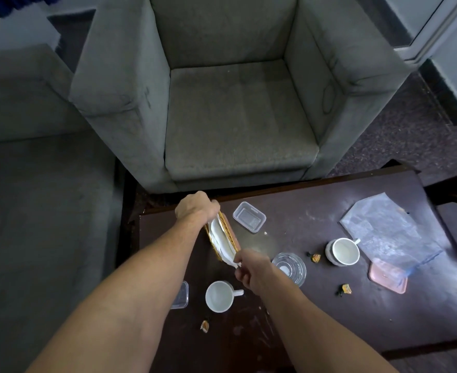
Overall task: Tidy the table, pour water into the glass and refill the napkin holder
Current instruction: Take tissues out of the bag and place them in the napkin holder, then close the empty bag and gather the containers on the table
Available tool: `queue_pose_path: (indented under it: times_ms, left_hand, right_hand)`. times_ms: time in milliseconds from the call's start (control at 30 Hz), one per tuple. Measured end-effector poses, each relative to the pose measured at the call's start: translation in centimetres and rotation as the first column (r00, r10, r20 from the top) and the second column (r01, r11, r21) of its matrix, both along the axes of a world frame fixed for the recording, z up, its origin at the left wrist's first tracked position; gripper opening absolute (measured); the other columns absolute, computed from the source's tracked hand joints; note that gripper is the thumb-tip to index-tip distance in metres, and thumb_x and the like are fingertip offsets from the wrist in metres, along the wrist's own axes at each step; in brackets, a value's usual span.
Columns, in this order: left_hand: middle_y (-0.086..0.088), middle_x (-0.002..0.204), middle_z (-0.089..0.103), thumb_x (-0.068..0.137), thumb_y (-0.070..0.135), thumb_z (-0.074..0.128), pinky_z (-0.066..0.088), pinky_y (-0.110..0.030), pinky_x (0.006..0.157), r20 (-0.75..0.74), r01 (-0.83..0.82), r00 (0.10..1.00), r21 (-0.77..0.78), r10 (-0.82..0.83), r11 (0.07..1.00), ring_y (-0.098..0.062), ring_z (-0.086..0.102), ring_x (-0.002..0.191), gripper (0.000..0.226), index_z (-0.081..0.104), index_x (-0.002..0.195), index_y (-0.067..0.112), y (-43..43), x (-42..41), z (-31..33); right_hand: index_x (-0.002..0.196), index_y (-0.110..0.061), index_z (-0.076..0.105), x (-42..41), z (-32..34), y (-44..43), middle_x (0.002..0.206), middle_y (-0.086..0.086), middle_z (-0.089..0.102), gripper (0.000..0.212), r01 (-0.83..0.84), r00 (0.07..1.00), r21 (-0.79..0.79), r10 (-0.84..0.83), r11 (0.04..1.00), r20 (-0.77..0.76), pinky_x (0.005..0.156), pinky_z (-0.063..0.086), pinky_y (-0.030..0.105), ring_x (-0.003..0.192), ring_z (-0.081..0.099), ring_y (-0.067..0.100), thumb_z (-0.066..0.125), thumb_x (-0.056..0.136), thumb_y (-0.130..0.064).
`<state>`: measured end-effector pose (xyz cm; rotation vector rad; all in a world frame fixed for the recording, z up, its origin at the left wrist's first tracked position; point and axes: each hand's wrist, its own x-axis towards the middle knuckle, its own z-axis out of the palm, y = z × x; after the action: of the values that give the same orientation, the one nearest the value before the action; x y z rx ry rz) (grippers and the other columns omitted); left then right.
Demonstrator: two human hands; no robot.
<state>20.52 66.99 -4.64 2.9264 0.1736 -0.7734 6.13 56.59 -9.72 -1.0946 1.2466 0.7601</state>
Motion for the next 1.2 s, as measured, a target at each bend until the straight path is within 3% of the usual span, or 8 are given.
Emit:
queue_pose_path:
  times_ms: [67,167,367,500,633,800,1000,1200]
  left_hand:
    - [-0.012,0.108,0.071,0.095,0.040,0.050,0.044,-0.035,0.073,0.062,-0.001,0.998,-0.036,0.004,0.999,-0.033,0.066,0.099,0.038,0.072,0.107,0.012,-0.3,-0.5,2.0]
    - [-0.014,0.117,0.072,0.093,0.038,0.050,0.052,-0.037,0.084,0.107,0.038,0.994,-0.101,-0.027,0.994,-0.037,0.066,0.112,0.037,0.075,0.110,0.015,-1.0,-1.6,6.1]
    - [-0.012,0.120,0.073,0.095,0.033,0.052,0.050,-0.037,0.095,0.251,0.174,0.962,-0.252,-0.110,0.952,-0.036,0.063,0.118,0.031,0.075,0.112,0.020,-5.4,-5.2,16.5]
    - [-0.010,0.126,0.071,0.099,0.030,0.047,0.050,-0.038,0.095,0.355,0.243,0.926,-0.313,-0.124,0.918,-0.036,0.063,0.119,0.032,0.074,0.114,0.023,-9.6,-8.2,22.8]
    - [-0.009,0.126,0.071,0.102,0.035,0.046,0.050,-0.038,0.092,0.419,0.303,0.894,-0.312,-0.156,0.900,-0.035,0.063,0.117,0.033,0.073,0.118,0.024,-13.3,-10.6,28.1]
    - [-0.010,0.126,0.070,0.103,0.036,0.044,0.051,-0.038,0.089,0.456,0.331,0.874,-0.311,-0.165,0.891,-0.035,0.064,0.115,0.036,0.071,0.121,0.021,-17.4,-12.7,32.8]
    - [-0.013,0.126,0.069,0.104,0.034,0.042,0.052,-0.041,0.091,0.461,0.361,0.866,-0.303,-0.195,0.882,-0.036,0.063,0.116,0.037,0.070,0.123,0.019,-20.2,-13.9,35.1]
    - [-0.013,0.128,0.069,0.102,0.037,0.045,0.052,-0.040,0.092,0.455,0.424,0.850,-0.291,-0.266,0.857,-0.037,0.062,0.119,0.038,0.070,0.124,0.019,-23.4,-13.9,35.1]
  right_hand:
    - [0.090,-0.003,0.061,0.5,2.0,-0.2,0.046,0.010,0.052,0.007,-0.035,0.997,-0.045,0.037,0.998,0.063,0.032,0.025,0.014,0.025,0.041,0.013,0.062,0.086,-0.009]
    - [0.069,-0.004,0.061,1.7,6.4,-1.1,0.040,0.011,0.052,0.014,-0.075,0.969,-0.142,0.106,0.987,0.222,0.035,0.025,0.015,0.028,0.036,0.015,0.058,0.082,-0.007]
    - [0.063,-0.006,0.066,4.1,18.9,-5.7,0.049,0.013,0.064,0.018,-0.193,0.830,-0.426,0.379,0.884,0.411,0.039,0.039,0.021,0.036,0.055,0.022,0.057,0.076,-0.015]
    - [0.069,-0.011,0.066,3.0,27.2,-10.1,0.062,0.010,0.073,0.019,-0.187,0.752,-0.636,0.526,0.749,0.398,0.044,0.051,0.023,0.049,0.069,0.021,0.055,0.083,-0.018]
    - [0.090,-0.015,0.073,0.3,33.4,-14.2,0.078,0.006,0.074,0.018,-0.136,0.704,-0.705,0.569,0.696,0.425,0.039,0.047,0.021,0.054,0.070,0.019,0.056,0.092,-0.016]
    - [0.099,-0.013,0.075,-2.3,38.4,-18.1,0.082,0.009,0.074,0.023,-0.092,0.653,-0.768,0.621,0.634,0.434,0.048,0.053,0.026,0.057,0.068,0.018,0.053,0.094,-0.013]
    - [0.093,-0.019,0.075,-3.1,41.1,-20.9,0.095,0.012,0.077,0.022,-0.066,0.653,-0.816,0.643,0.574,0.400,0.065,0.065,0.036,0.080,0.078,0.027,0.055,0.092,-0.011]
    - [0.090,-0.015,0.073,-5.0,41.4,-23.2,0.092,0.012,0.076,0.019,-0.047,0.713,-0.841,0.608,0.539,0.350,0.050,0.054,0.026,0.072,0.076,0.022,0.054,0.093,-0.009]
